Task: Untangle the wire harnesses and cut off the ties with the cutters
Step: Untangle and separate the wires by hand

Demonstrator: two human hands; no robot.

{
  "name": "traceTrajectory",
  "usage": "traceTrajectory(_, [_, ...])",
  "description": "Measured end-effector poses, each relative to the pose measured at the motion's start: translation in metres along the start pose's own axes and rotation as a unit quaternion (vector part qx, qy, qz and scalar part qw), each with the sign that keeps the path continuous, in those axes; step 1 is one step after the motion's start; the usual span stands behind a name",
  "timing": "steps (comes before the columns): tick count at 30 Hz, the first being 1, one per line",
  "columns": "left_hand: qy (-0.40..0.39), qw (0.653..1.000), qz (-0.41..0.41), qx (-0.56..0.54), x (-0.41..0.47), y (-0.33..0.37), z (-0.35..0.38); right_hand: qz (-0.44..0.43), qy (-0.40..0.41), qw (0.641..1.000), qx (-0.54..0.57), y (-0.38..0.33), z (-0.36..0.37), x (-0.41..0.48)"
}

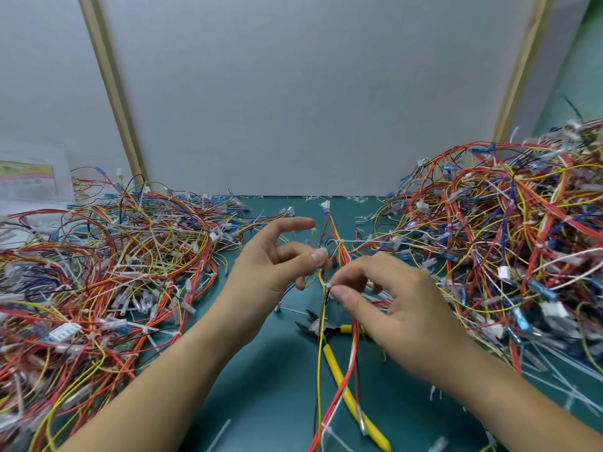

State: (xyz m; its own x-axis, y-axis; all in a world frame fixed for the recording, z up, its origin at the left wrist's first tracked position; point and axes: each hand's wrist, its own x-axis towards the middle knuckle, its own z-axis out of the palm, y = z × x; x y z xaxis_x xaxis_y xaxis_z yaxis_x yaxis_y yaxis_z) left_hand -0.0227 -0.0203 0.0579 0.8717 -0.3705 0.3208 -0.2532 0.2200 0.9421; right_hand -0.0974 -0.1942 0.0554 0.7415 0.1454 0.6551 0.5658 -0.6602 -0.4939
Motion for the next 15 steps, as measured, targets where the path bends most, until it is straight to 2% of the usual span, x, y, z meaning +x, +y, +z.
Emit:
traceTrajectory(3, [0.042,0.977,0.125,0.169,-0.0036,-0.0011,-0.0008,0.029,0.039,0.998,0.032,0.0020,-0.0004,0.0007])
traceTrajectory(5, [0.018,0.937,0.212,0.279,-0.0064,0.0012,-0.0013,0.045,0.062,0.996,0.050,0.0032,-0.0014,0.0015])
traceTrajectory(7, [-0.021,0.900,0.258,0.352,-0.0076,0.0026,-0.0008,0.056,0.071,0.994,0.066,0.0050,-0.0016,0.0014])
traceTrajectory(11, [-0.004,0.842,0.321,0.435,-0.0074,0.0023,0.0007,0.082,0.067,0.989,0.100,0.0079,-0.0003,0.0005])
traceTrajectory(15, [0.007,0.787,0.397,0.472,-0.0053,0.0026,0.0013,0.093,0.057,0.985,0.134,0.0087,-0.0030,0.0017])
